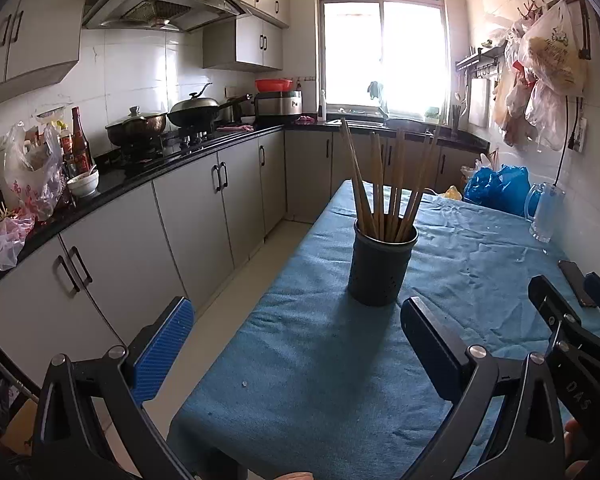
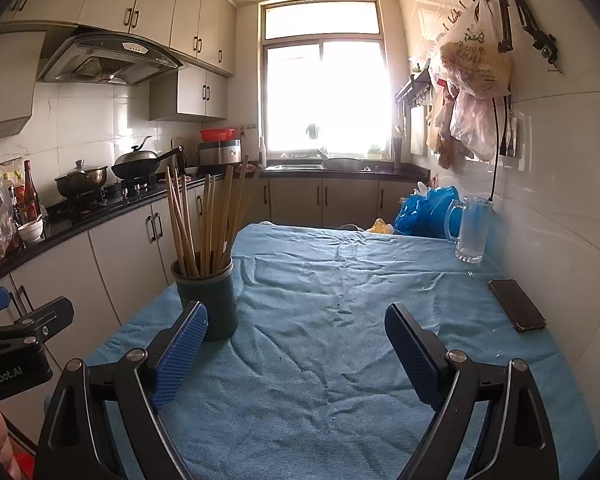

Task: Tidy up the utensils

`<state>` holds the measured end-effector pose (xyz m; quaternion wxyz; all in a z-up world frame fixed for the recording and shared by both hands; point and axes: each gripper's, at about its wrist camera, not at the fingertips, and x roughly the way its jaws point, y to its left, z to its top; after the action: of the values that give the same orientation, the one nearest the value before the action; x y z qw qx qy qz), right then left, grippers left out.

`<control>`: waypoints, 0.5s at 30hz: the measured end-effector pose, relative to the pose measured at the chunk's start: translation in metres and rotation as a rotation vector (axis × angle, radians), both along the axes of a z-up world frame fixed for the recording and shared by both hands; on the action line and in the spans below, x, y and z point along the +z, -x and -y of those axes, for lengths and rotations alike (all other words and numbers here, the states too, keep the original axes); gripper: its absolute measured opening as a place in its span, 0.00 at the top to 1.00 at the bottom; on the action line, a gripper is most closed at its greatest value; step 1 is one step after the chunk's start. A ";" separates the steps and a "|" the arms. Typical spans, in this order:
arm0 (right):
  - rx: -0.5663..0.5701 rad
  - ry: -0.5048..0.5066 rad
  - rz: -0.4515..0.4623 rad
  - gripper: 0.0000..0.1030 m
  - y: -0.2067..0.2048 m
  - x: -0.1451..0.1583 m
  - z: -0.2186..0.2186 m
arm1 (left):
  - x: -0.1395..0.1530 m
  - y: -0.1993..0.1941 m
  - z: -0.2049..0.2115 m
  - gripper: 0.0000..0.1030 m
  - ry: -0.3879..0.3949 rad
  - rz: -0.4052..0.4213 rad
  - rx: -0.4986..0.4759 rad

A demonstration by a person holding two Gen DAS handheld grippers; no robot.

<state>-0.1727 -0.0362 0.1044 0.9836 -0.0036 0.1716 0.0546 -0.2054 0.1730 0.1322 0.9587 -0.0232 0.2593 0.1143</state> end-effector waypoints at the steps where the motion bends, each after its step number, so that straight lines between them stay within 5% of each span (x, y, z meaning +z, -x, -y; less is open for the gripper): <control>1: -0.001 0.000 -0.001 0.09 0.000 0.000 0.000 | -0.001 0.000 0.000 0.00 0.001 -0.002 0.000; 15: 0.000 0.001 -0.021 0.09 -0.006 -0.006 -0.001 | -0.010 -0.010 -0.002 0.00 0.011 -0.034 0.001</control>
<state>-0.1670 -0.0355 0.0984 0.9818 -0.0034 0.1817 0.0545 -0.1958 0.1750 0.1227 0.9540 -0.0267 0.2761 0.1139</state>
